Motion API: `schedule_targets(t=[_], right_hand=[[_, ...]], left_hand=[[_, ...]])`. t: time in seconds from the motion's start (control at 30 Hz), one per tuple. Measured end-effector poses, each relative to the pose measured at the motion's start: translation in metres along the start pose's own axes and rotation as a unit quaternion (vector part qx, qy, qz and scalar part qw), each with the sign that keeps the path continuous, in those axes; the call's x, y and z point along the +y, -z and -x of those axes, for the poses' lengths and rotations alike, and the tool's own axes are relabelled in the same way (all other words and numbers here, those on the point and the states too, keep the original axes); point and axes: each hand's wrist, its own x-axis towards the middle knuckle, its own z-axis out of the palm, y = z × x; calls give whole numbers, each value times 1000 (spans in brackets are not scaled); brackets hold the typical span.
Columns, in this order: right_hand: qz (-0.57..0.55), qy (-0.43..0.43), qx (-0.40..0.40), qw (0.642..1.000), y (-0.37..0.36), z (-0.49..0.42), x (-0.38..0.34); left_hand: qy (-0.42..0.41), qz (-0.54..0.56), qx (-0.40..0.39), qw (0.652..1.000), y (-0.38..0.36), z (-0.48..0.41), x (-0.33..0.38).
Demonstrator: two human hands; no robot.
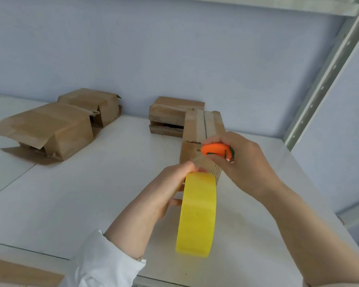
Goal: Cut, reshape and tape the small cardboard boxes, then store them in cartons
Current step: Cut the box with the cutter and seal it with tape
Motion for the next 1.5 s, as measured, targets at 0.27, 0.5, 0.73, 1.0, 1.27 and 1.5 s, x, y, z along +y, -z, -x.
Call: schedule_targets(t=[0.27,0.5,0.73,1.0,1.27,1.5], right_hand=[[134,62,-45,988,-15,-9,9],[67,5,-32,997,-6,-9,4],[-13,-49,-34,998,7,-2,-4],[75,4,-29,997,-5,-1,7],[27,-29,-23,999,7,1,3],[0,-29,-10,1000,18,5,-5]], left_hand=[[-14,13,-40,999,0,-1,-6],[-31,68,-55,996,3,9,-11],[-39,66,-57,995,0,9,-8],[-52,61,-63,995,3,11,-12],[-45,65,-61,995,3,12,-10],[-40,68,-62,995,3,12,-8]])
